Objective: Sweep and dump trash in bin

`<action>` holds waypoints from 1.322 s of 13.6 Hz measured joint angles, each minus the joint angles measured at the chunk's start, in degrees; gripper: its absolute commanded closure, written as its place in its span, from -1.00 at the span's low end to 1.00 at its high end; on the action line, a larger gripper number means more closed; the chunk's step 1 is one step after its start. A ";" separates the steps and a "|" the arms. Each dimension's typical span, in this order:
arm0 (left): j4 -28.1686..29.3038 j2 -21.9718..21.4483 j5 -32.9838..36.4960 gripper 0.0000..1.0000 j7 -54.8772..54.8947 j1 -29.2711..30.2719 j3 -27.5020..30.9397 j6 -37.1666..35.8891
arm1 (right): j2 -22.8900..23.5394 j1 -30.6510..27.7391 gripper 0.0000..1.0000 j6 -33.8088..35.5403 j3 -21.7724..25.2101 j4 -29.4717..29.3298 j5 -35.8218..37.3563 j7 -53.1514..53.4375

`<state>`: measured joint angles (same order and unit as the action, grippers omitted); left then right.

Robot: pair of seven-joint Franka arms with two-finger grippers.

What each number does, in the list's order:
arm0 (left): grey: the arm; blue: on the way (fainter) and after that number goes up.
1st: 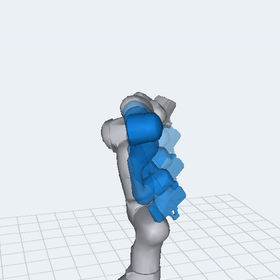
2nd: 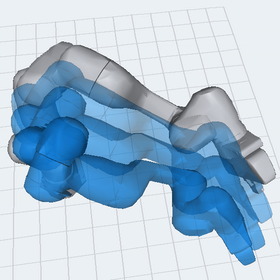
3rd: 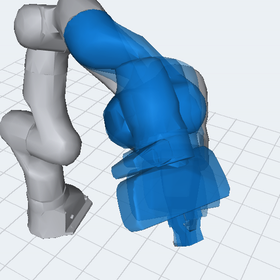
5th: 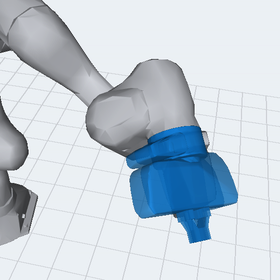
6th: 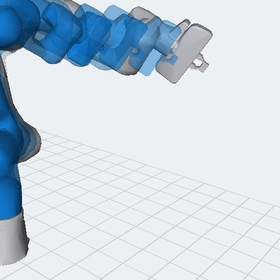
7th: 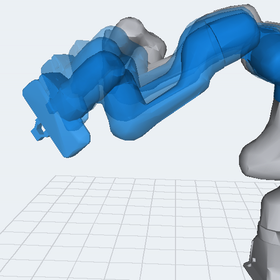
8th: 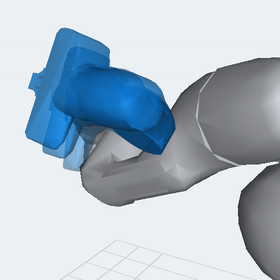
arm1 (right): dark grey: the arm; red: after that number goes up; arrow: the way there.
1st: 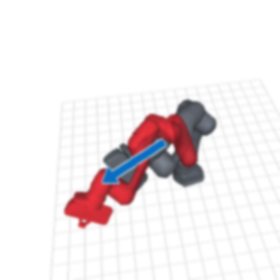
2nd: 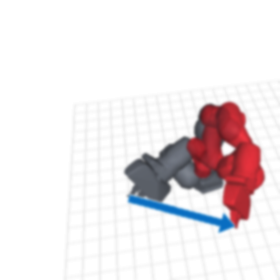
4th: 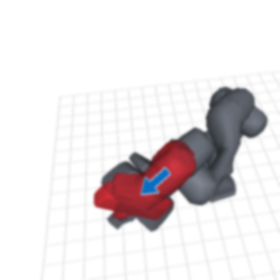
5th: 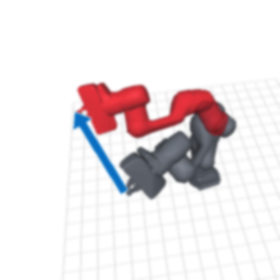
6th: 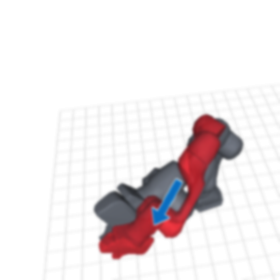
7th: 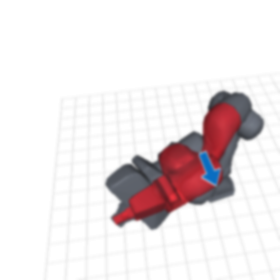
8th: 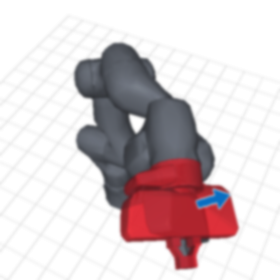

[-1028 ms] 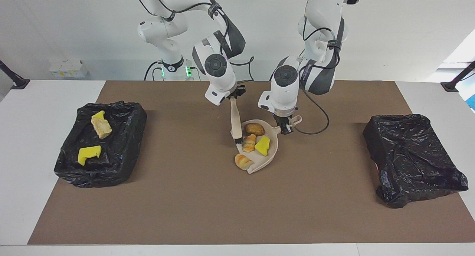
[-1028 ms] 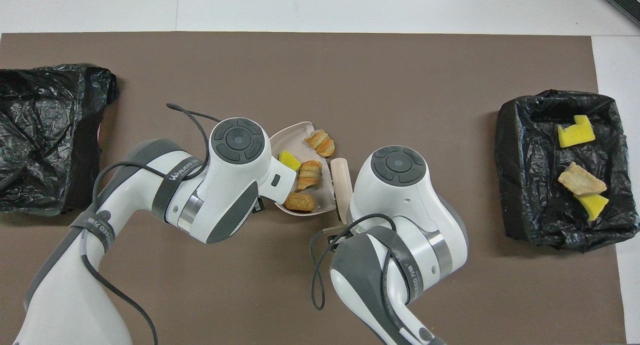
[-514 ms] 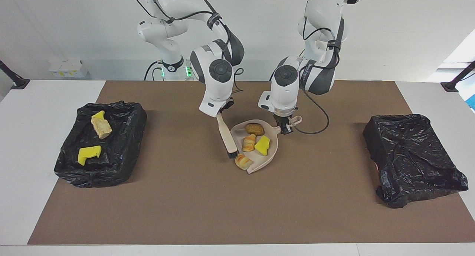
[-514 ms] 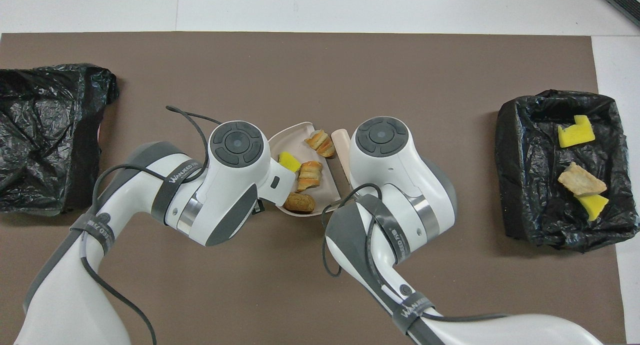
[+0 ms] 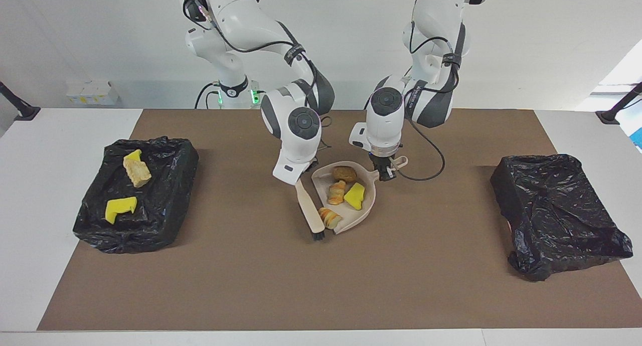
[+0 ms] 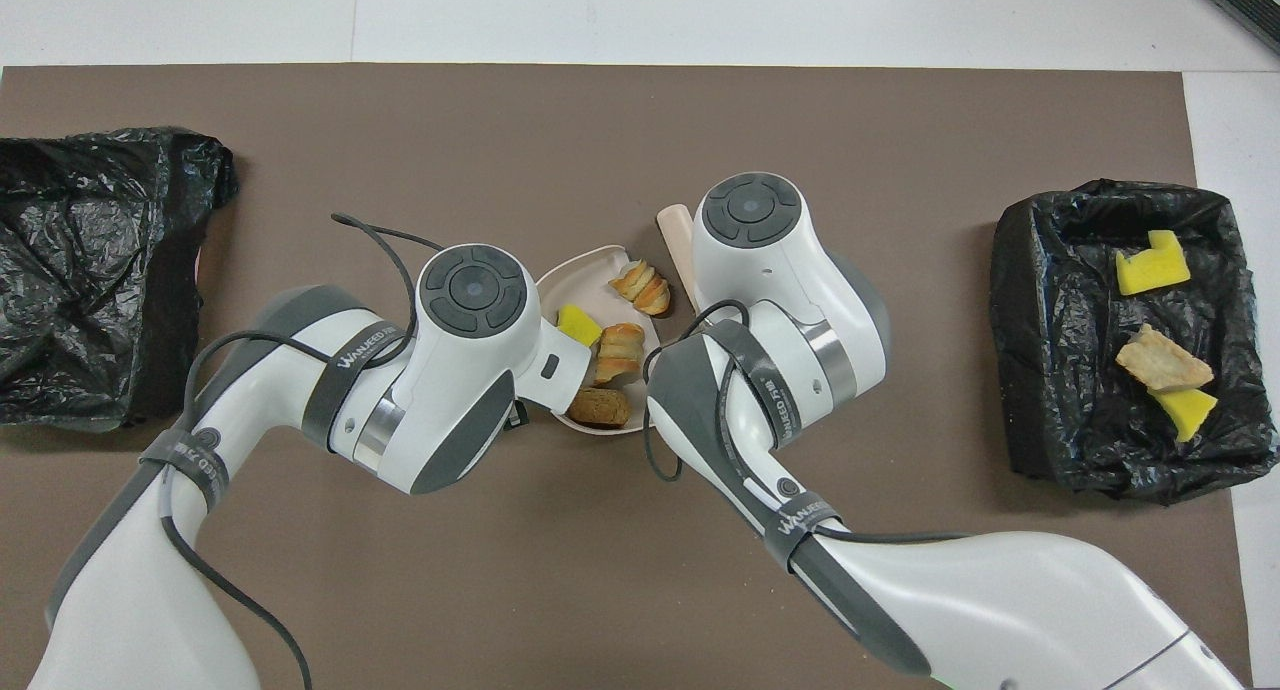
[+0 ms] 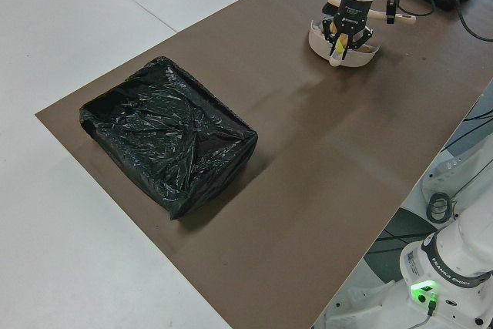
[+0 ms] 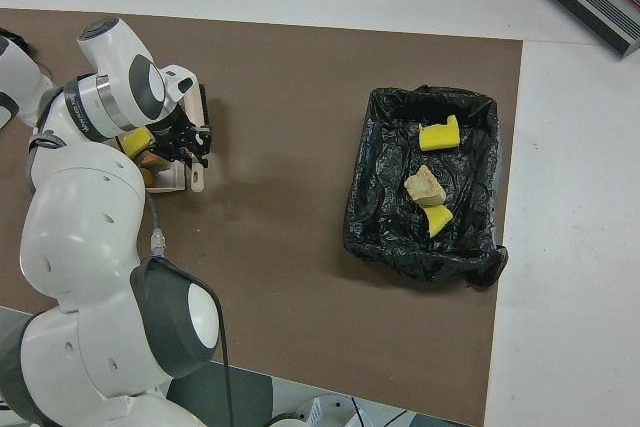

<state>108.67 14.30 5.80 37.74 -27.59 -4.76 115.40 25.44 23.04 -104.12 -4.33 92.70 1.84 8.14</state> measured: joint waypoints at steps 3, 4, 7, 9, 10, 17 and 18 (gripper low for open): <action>0.06 -0.03 0.00 1.00 0.00 0.00 0.00 0.06 | 0.00 0.19 1.00 -0.52 -0.43 0.23 -0.03 -0.19; 0.07 -0.05 0.00 1.00 0.00 0.00 0.00 0.09 | 0.02 0.61 1.00 -0.51 -0.52 0.71 -0.03 -0.19; 0.15 -0.09 0.00 1.00 0.00 0.00 0.00 0.21 | -0.08 2.37 1.00 -0.53 -1.07 2.95 -0.57 -0.18; 0.27 -0.12 0.00 1.00 0.00 0.00 -0.01 0.27 | -1.04 3.60 1.00 -0.54 -1.09 4.79 -4.08 0.08; 0.32 -0.13 0.00 1.00 0.01 0.00 -0.01 0.29 | -1.85 3.76 1.00 -0.54 -1.12 6.15 -7.05 0.08; 0.47 -0.23 0.00 1.00 2.90 0.05 0.19 0.48 | -6.93 7.14 1.00 0.92 -1.56 11.74 -14.05 2.99; 0.47 -0.23 0.00 1.00 3.81 0.06 0.25 0.61 | -7.53 6.90 1.00 1.64 -1.48 11.77 -14.05 2.98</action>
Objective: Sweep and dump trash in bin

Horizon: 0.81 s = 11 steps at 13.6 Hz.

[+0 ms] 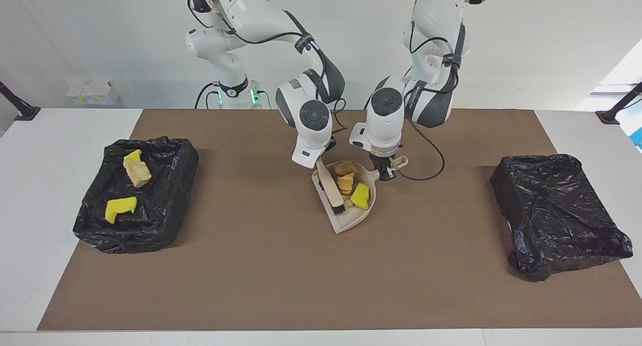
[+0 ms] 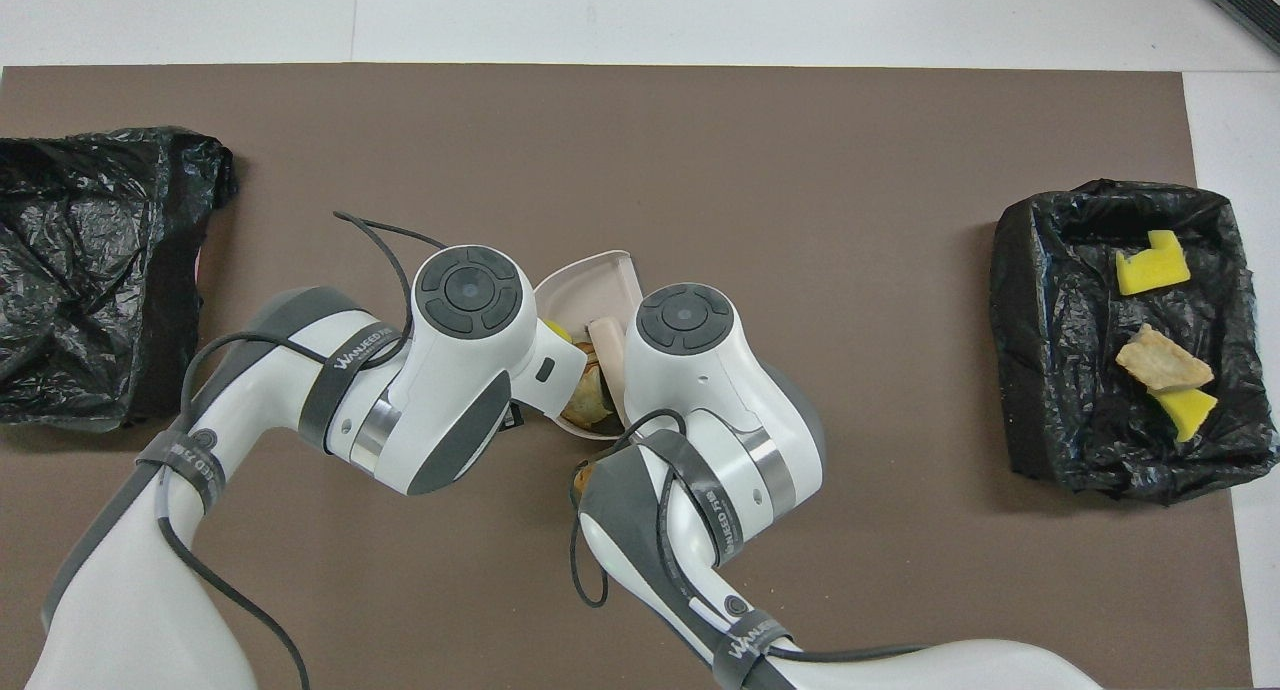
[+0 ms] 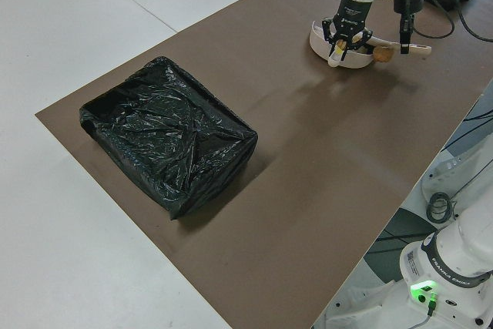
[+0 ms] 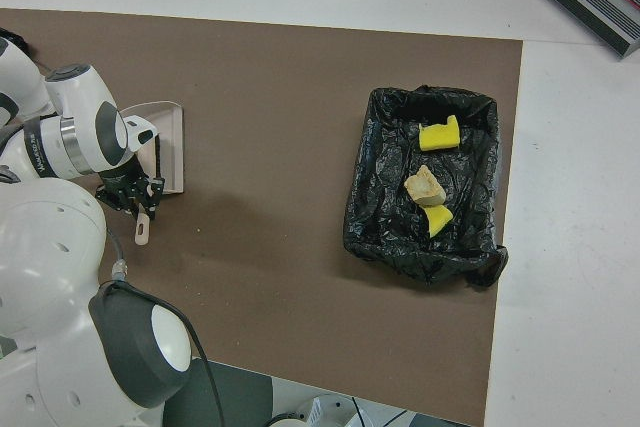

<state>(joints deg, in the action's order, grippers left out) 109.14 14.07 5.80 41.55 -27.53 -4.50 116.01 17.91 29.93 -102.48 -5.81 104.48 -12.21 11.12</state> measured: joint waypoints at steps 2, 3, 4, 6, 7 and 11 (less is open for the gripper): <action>0.00 0.00 0.00 1.00 0.93 0.00 0.00 0.46 | -2.32 -2.80 1.00 4.37 0.23 -0.04 0.04 -2.25; 0.00 0.00 0.00 1.00 1.21 0.00 -0.01 0.75 | -3.70 -4.82 1.00 6.53 0.30 -0.04 0.06 -4.26; 0.00 0.00 0.00 1.00 1.63 -0.02 -0.05 1.18 | -5.05 -6.97 1.00 8.47 0.35 -0.06 0.05 -5.92; -0.03 0.00 0.01 1.00 4.49 0.02 -0.02 1.88 | -7.37 -10.31 1.00 11.41 0.46 -0.04 0.08 -7.40; -0.11 -0.07 0.01 1.00 6.83 0.21 0.14 2.13 | -7.99 -10.76 1.00 12.16 0.48 0.00 0.16 -7.14; -0.33 -4.05 0.01 1.00 11.80 3.02 0.61 0.10 | -8.27 -9.75 1.00 12.26 0.18 0.57 0.24 -3.62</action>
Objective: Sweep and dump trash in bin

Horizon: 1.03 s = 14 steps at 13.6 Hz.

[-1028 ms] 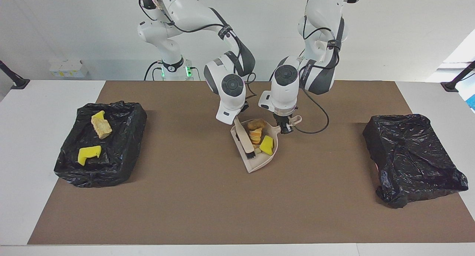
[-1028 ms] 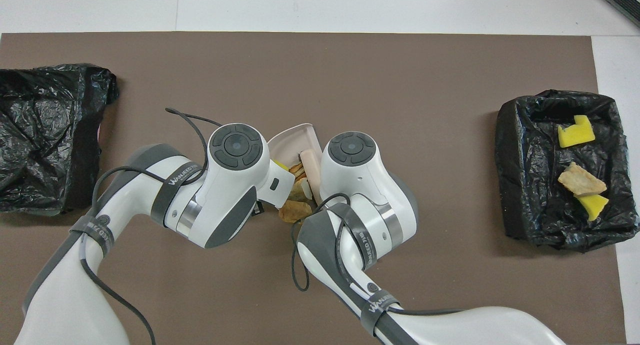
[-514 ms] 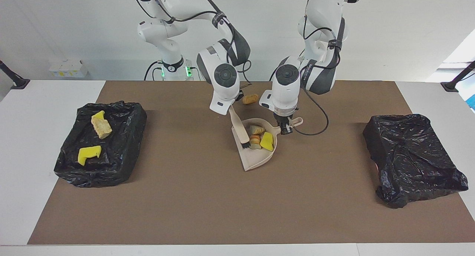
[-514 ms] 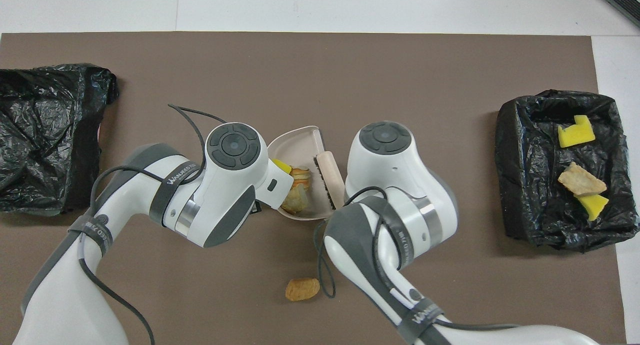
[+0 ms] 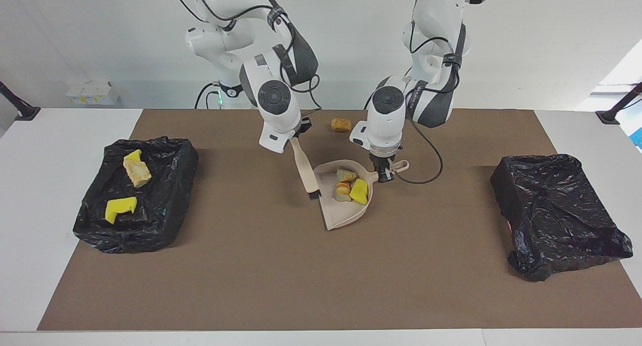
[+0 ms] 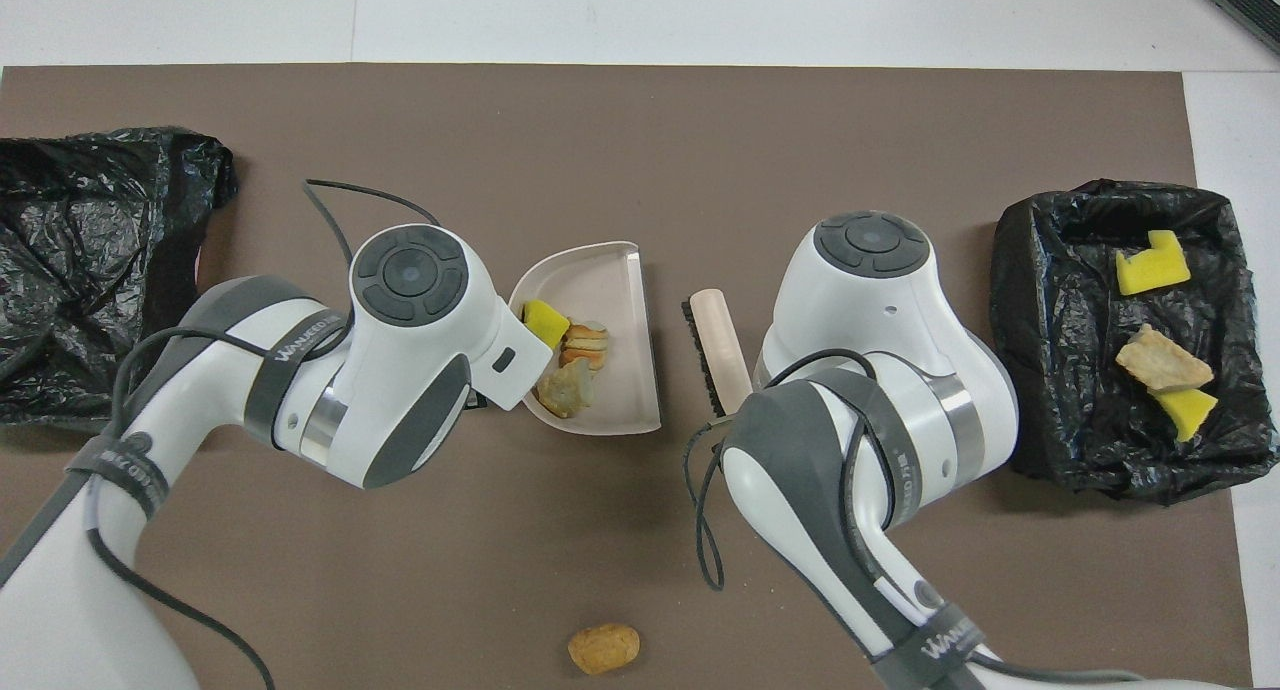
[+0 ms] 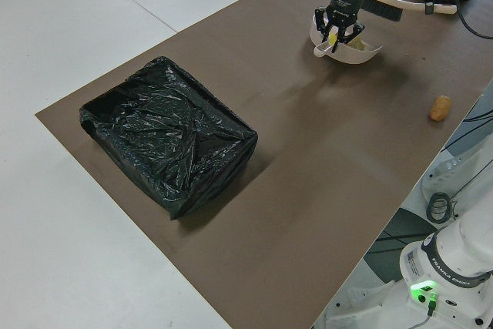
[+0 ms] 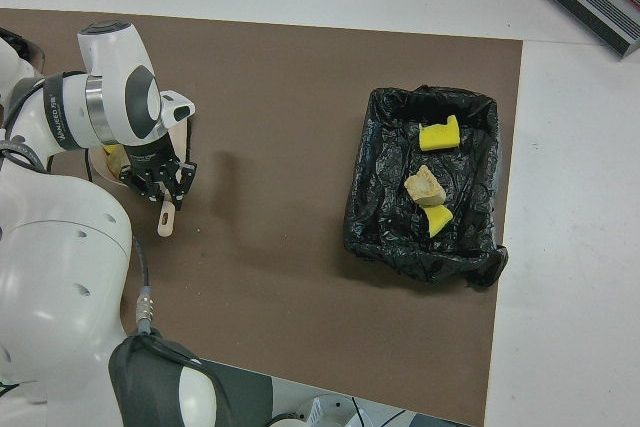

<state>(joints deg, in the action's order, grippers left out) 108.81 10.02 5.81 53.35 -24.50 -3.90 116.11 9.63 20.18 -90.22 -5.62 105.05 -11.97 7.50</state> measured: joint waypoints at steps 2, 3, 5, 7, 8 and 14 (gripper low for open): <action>0.00 -4.19 0.05 1.00 0.17 2.14 0.17 -5.29 | 0.00 0.16 1.00 0.00 -0.04 0.10 0.00 0.65; 0.05 -6.49 0.08 1.00 0.43 3.89 0.23 -8.21 | 0.00 0.24 1.00 0.00 -0.04 0.13 0.00 2.13; 0.29 -10.26 0.09 1.00 1.32 7.58 0.41 -12.47 | -0.07 1.07 1.00 0.00 -0.09 0.13 -0.06 7.67; 0.42 -11.89 0.09 1.00 2.04 10.03 0.50 -14.62 | -0.40 2.93 1.00 -0.28 -0.19 0.50 -0.39 15.06; 0.47 -12.41 0.09 1.00 2.16 10.86 0.52 -15.72 | -1.00 3.93 1.00 -1.13 -0.26 1.58 -1.36 18.84; 13.54 -21.34 1.78 1.00 1.38 11.38 -0.70 -16.78 | -9.40 10.52 1.00 -3.83 -0.51 14.39 -11.69 38.53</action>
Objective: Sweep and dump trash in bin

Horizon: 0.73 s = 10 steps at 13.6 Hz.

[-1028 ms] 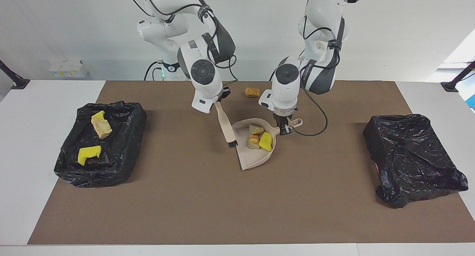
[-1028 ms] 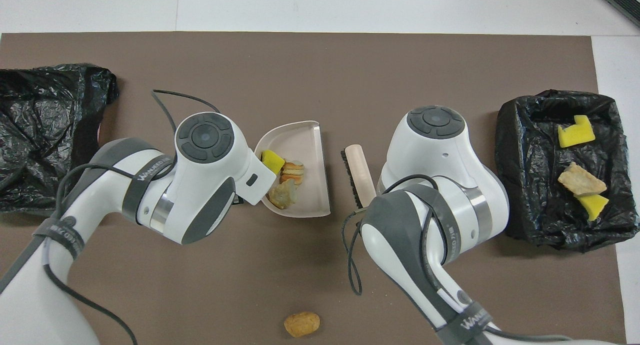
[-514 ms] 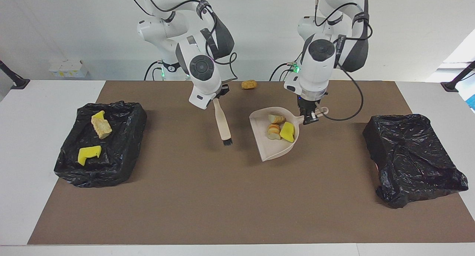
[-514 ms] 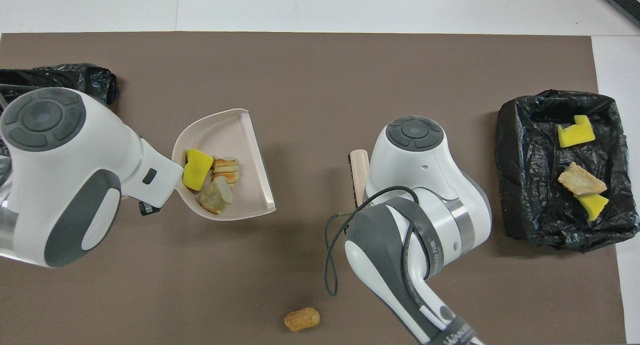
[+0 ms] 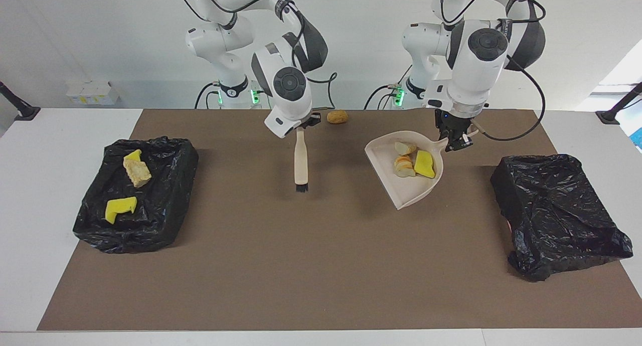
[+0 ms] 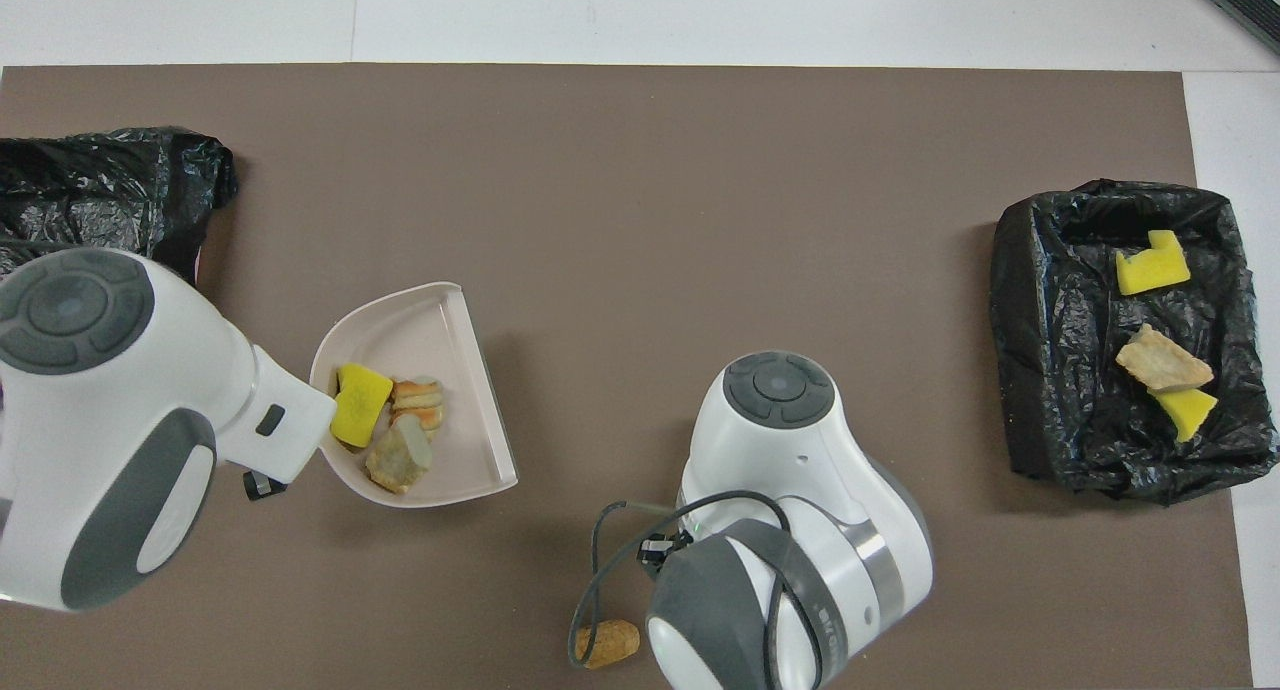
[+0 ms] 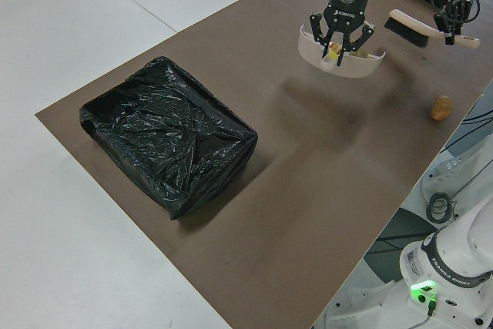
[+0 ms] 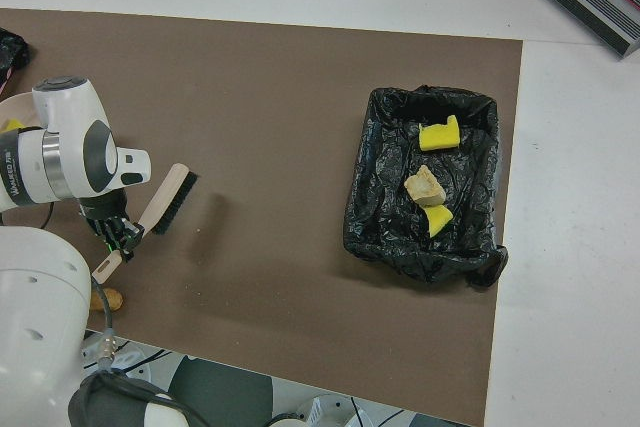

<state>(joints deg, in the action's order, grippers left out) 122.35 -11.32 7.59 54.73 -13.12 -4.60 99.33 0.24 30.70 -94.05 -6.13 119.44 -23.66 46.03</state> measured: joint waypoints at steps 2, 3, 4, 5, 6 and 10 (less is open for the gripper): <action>8.35 -6.40 0.05 1.00 -1.44 -0.39 -0.93 2.30 | -3.26 3.81 1.00 -0.33 -0.08 3.24 -4.12 7.45; 11.87 -9.46 0.06 1.00 -2.18 -1.17 -1.18 2.63 | -4.55 5.66 1.00 -0.65 -0.11 4.21 -5.85 11.50; 15.06 -12.41 0.07 1.00 -3.10 -2.77 -1.26 2.67 | -5.62 7.42 1.00 -1.50 -0.14 4.94 -7.74 15.84; 17.41 -14.44 0.07 1.00 -4.46 -4.53 -1.34 2.69 | -6.31 8.64 1.00 -3.18 -0.16 5.57 -9.52 19.34; 19.56 -16.01 0.07 1.00 -6.06 -6.30 -1.44 2.75 | -6.75 9.66 1.00 -5.36 -0.16 6.31 -11.52 22.62; 27.16 -19.61 0.08 1.00 -10.07 -11.45 -1.58 4.91 | -6.34 15.05 1.00 -14.03 -0.16 9.52 -16.51 33.11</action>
<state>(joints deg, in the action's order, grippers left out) 149.52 -30.93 7.67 44.67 -24.58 -6.18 104.25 -6.10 45.75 -108.08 -6.29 128.96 -40.17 79.14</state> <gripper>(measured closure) 0.678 0.740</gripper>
